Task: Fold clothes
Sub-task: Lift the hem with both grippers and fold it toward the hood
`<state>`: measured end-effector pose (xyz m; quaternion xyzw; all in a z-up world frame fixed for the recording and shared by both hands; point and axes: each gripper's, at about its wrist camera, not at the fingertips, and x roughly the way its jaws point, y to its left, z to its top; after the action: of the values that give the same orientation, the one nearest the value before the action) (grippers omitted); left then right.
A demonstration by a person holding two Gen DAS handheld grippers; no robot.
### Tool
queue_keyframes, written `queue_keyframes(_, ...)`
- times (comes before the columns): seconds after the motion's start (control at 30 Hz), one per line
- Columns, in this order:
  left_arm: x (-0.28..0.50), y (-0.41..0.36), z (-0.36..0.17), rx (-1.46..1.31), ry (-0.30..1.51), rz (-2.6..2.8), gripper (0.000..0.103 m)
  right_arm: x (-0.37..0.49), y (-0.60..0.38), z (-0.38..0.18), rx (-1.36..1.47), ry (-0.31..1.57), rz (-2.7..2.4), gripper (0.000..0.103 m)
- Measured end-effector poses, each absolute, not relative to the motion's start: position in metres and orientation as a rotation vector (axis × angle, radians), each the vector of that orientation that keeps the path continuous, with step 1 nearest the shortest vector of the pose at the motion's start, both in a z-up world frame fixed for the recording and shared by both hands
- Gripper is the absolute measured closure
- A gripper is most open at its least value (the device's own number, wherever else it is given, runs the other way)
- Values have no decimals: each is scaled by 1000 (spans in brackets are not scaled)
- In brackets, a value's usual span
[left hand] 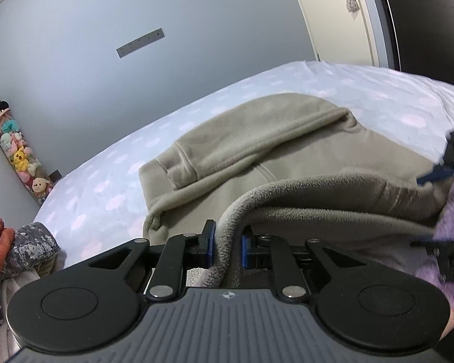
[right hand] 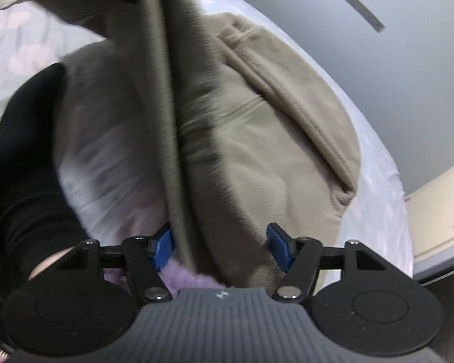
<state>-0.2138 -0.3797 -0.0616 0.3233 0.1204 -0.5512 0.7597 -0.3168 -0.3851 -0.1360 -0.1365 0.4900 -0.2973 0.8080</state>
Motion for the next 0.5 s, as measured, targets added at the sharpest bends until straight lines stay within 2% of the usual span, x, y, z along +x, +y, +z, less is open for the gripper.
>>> queue_keyframes(0.07, -216, -383, -58, 703, 246, -1201, 89, -320, -387, -136, -285, 1054, -631, 31)
queue_keyframes(0.23, -219, -386, -50, 688, 218, -1197, 89, -333, -401, -131, -264, 1048, -712, 30)
queue_keyframes(0.3, -218, -385, -51, 691, 224, -1199, 89, -338, -408, -127, -239, 1031, -749, 40)
queue_keyframes(0.33, -218, -384, -53, 696, 229, -1201, 89, -341, -411, -124, -218, 1019, -747, 60)
queue_keyframes(0.37, -217, -382, -55, 712, 228, -1201, 90, -344, -413, -120, -200, 1006, -738, 73)
queue_keyframes(0.5, -216, -371, -64, 778, 237, -1225, 89, -352, -416, -108, -185, 955, -739, 80)
